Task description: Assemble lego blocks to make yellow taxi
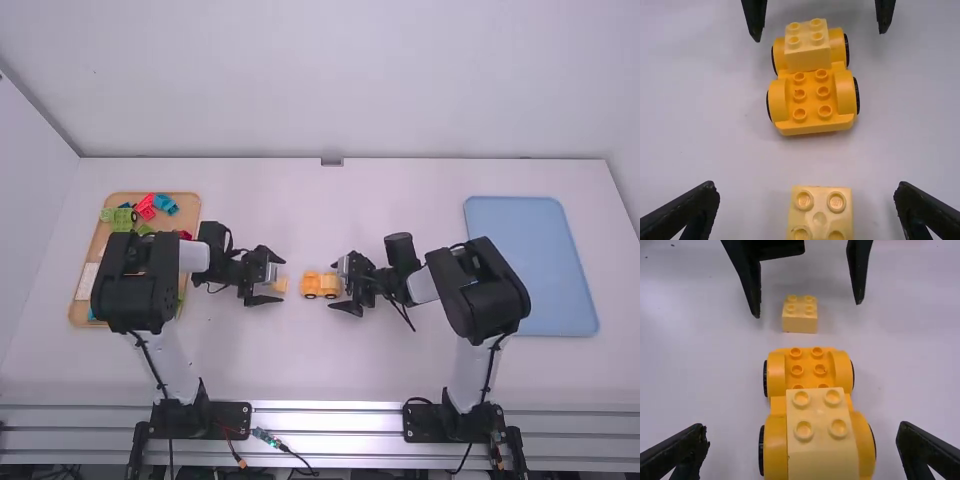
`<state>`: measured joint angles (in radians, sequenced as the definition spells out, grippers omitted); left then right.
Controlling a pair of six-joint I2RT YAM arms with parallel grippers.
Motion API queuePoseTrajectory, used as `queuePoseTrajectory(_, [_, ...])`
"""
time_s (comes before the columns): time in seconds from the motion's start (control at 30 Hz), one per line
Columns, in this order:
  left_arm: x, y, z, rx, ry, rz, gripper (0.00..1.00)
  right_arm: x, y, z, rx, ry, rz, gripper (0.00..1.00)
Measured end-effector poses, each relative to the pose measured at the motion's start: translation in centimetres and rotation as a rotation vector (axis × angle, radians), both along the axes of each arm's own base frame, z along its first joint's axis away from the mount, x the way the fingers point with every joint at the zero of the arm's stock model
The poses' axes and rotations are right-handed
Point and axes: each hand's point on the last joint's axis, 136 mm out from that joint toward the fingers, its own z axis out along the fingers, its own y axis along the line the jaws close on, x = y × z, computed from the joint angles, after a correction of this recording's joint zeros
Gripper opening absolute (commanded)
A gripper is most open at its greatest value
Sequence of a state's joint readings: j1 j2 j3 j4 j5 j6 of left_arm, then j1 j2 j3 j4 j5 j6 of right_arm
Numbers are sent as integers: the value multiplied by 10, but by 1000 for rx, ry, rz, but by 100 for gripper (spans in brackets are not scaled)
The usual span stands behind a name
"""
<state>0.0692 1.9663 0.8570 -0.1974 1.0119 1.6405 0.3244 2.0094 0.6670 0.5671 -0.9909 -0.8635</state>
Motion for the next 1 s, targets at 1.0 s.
queuePoseTrajectory(1.0, [4, 1, -13, -2, 140, 25, 80, 0, 2, -9, 1, 47, 14, 99])
